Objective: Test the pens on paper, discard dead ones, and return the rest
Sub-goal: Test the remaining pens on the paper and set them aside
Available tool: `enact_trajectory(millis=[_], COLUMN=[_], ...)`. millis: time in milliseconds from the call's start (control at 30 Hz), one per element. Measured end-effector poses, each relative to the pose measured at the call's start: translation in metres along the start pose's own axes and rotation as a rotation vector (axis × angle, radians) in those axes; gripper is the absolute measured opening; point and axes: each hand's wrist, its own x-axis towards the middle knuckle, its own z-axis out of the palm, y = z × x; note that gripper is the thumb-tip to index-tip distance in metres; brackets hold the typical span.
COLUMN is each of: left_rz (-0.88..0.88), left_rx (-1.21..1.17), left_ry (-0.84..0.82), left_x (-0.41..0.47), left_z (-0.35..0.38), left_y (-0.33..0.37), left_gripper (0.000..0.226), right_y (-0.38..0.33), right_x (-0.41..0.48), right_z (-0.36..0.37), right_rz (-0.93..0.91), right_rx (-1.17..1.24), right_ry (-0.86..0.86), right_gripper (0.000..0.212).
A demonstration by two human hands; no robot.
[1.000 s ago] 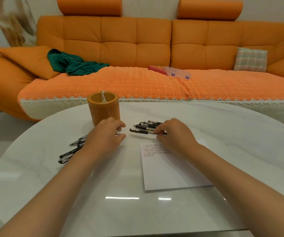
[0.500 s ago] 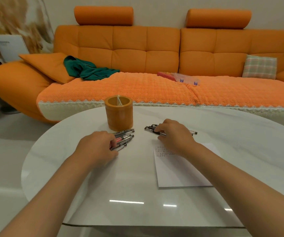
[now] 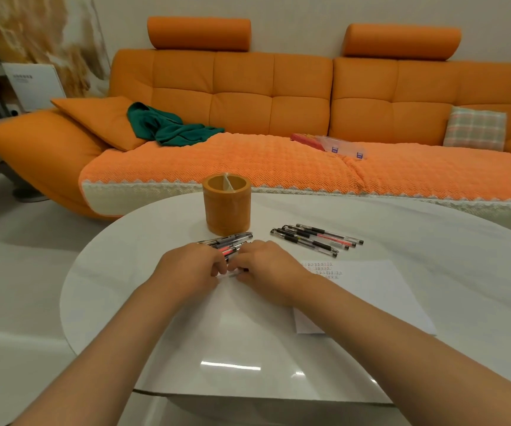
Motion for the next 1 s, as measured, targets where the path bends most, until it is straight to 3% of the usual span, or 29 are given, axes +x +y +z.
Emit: enact_trajectory(millis=[133, 433, 733, 1000], left_rz=[0.017, 0.069, 0.168, 0.187], left_rx=[-0.075, -0.172, -0.425, -0.547], left_ry=[0.007, 0.038, 0.136, 0.093], left_x=[-0.002, -0.005, 0.003, 0.017], left_z=[0.003, -0.004, 0.007, 0.014], left_y=[-0.003, 0.005, 0.042, 0.056], left_gripper=[0.024, 0.019, 0.019, 0.009], right_y=[0.004, 0.033, 0.027, 0.057], right_x=[-0.002, -0.029, -0.053, -0.074], right_z=[-0.003, -0.034, -0.047, -0.049], right_rz=[-0.007, 0.204, 0.190, 0.232], right_rx=[-0.016, 0.070, 0.087, 0.005], right_ry=[-0.033, 0.016, -0.094, 0.007], right_gripper=[0.020, 0.016, 0.031, 0.027])
